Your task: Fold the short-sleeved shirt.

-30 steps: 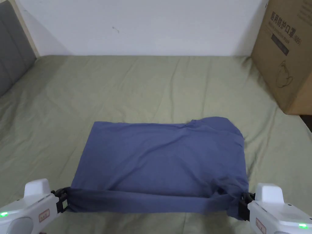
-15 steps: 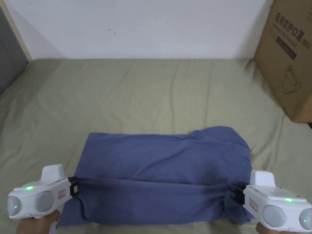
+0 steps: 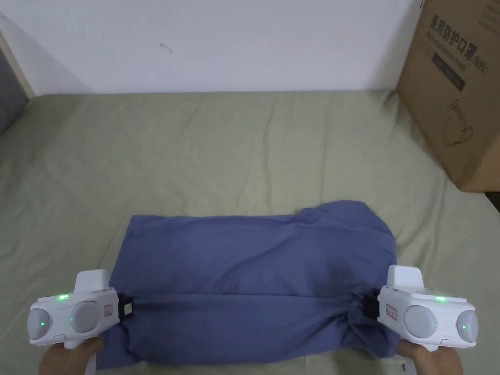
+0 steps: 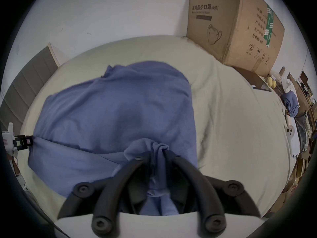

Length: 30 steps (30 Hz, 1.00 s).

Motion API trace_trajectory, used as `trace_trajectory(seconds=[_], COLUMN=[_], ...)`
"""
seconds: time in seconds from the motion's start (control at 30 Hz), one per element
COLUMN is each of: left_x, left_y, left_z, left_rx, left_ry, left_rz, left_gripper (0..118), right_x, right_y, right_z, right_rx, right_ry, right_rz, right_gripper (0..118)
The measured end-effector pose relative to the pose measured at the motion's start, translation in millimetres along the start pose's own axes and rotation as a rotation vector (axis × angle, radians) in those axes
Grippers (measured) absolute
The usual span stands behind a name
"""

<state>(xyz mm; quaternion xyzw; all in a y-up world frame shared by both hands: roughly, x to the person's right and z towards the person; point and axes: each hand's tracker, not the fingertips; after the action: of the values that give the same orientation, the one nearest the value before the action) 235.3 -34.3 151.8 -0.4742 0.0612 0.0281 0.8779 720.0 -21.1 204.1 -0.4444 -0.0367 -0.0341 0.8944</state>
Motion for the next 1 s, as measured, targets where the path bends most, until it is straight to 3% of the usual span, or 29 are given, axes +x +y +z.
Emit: trace_trajectory(seconds=[0.03, 0.07, 0.1, 0.33, 0.5, 0.6, 0.67, 0.7, 0.73, 0.77, 1.0], left_x=[0, -4, -4, 4, 10, 14, 18, 19, 21, 22, 14], left_y=[1, 2, 2, -13, -38, -59, -70, -75, -79, -83, -87], left_z=[12, 18, 31, 140, 178, 193, 199, 201, 203, 203, 184], left_rx=[0.032, 0.066, 0.108, 0.38, 0.538, 0.614, 0.632, 0.631, 0.637, 0.646, 0.531], left_ry=[-0.016, -0.03, -0.045, -0.115, -0.101, -0.083, -0.069, -0.067, -0.067, -0.072, -0.06], left_rz=[0.028, 0.043, 0.05, 0.039, -0.008, -0.051, -0.061, -0.057, -0.053, -0.044, -0.04], left_gripper=[85, 100, 107, 107, 107, 94, 68, 49, 16, 0, 0], right_x=[0, 0, -1, 3, -4, -10, -12, -13, -13, -12, -6], right_y=[2, 3, 4, -4, -31, -49, -58, -62, -65, -68, -71], right_z=[11, 23, 38, 139, 191, 208, 215, 216, 217, 217, 216], right_rx=[0.045, 0.079, 0.117, 0.378, 0.505, 0.563, 0.579, 0.582, 0.586, 0.593, 0.586], right_ry=[0.011, 0.015, 0.023, 0.07, 0.022, -0.04, -0.056, -0.06, -0.06, -0.062, -0.055], right_rz=[-0.013, -0.025, -0.031, -0.024, 0.022, 0.056, 0.074, 0.078, 0.08, 0.083, 0.077], right_gripper=[65, 80, 89, 89, 88, 80, 58, 40, 11, 1, 0])
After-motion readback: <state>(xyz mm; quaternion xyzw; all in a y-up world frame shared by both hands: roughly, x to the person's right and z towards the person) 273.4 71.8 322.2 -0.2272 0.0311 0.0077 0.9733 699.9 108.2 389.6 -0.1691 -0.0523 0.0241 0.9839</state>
